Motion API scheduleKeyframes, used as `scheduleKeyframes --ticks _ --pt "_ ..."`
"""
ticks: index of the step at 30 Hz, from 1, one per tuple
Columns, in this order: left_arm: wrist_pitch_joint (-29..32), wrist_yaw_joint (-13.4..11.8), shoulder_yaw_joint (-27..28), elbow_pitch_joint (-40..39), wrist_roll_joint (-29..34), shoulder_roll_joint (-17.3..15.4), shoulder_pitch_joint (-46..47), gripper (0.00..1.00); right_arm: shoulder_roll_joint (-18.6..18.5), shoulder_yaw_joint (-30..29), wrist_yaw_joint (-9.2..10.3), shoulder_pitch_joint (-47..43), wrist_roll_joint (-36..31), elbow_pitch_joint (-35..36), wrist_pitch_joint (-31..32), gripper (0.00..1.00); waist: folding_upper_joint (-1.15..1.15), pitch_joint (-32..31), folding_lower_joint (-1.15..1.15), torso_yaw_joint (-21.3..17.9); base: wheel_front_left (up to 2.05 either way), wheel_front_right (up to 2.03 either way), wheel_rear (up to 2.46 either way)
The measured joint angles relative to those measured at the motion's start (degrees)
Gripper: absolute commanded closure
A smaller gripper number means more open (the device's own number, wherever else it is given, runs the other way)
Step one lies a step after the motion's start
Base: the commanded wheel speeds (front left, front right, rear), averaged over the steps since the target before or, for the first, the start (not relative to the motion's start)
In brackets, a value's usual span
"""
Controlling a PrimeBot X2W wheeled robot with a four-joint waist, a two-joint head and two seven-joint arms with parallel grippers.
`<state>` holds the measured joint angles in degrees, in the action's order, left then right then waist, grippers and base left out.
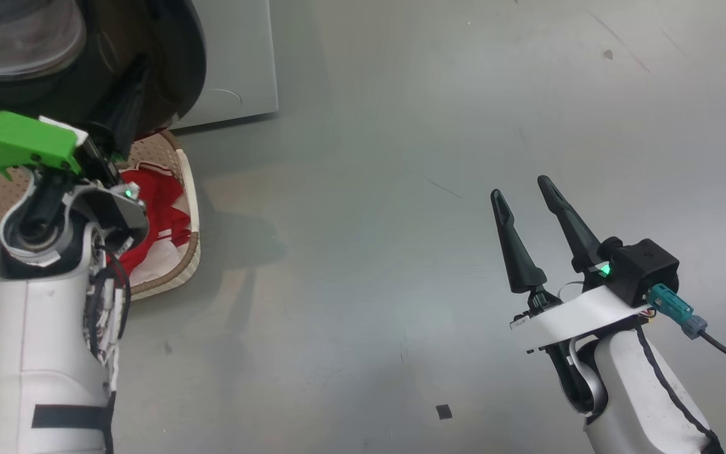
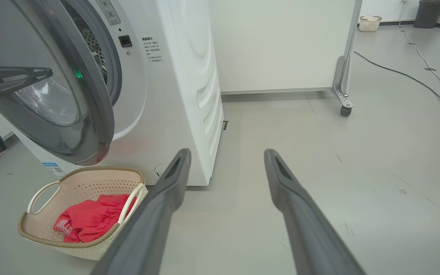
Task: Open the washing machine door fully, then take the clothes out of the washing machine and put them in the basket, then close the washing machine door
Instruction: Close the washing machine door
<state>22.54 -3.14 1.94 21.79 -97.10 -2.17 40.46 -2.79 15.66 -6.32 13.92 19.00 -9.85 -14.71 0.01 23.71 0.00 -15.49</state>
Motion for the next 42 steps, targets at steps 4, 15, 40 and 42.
scheduleKeyframes --ticks 4,15,40,42 --pt "0.33 2.65 -3.96 0.76 4.79 -1.14 -3.59 1.0 -0.01 -0.94 0.0 -0.01 -0.97 -0.31 0.0 0.0 0.0 -1.39 0.0 1.68 0.0 0.0 0.0" --pt "-5.59 9.0 -12.71 1.9 23.61 -7.71 -10.38 1.0 -0.76 -3.48 -0.01 -0.96 -1.74 -0.86 0.0 0.0 0.0 -6.02 0.0 7.35 0.0 0.0 0.0" --pt "-35.93 9.56 -17.02 0.46 51.04 -13.79 -20.81 1.0 -1.35 -4.3 -0.11 -5.34 -2.98 -0.83 0.0 0.0 0.0 -15.02 0.0 17.37 0.0 0.0 0.0" --pt "-37.2 9.35 -17.17 0.23 52.86 -13.86 -21.69 1.0 -1.33 -4.12 -0.14 -5.59 -3.04 -0.83 0.0 0.0 0.0 -15.38 0.0 17.65 0.0 0.0 0.0"
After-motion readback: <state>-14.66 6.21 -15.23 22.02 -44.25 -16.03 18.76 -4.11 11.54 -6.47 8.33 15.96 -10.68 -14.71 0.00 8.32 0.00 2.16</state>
